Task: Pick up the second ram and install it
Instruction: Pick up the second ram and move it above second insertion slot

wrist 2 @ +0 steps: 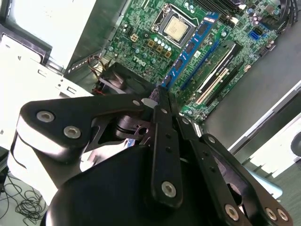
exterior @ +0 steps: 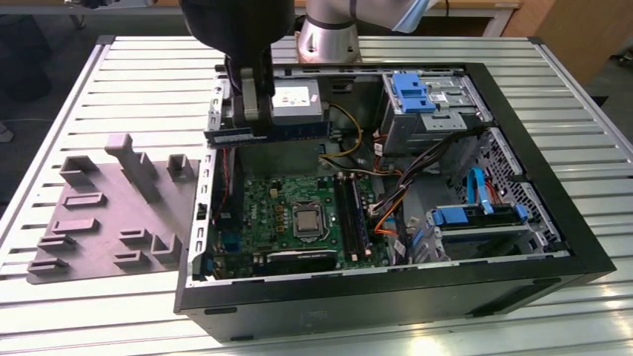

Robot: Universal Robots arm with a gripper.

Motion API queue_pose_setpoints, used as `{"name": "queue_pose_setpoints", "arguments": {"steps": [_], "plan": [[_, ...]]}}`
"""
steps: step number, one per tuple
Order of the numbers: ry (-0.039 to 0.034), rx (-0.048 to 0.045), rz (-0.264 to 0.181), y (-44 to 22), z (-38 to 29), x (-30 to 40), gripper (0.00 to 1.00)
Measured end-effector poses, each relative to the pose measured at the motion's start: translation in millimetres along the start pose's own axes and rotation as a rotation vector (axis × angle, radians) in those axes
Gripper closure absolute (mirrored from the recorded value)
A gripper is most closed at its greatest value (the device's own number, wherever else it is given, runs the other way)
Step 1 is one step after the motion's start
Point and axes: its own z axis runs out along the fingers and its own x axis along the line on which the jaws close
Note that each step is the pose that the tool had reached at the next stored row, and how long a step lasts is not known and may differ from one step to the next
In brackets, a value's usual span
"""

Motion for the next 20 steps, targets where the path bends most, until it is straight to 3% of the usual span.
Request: {"name": "queue_pose_setpoints", "arguments": {"steps": [20], "plan": [[-0.0002,-0.0048,0.001,-10.1,9.6,1.3,0.88]]}}
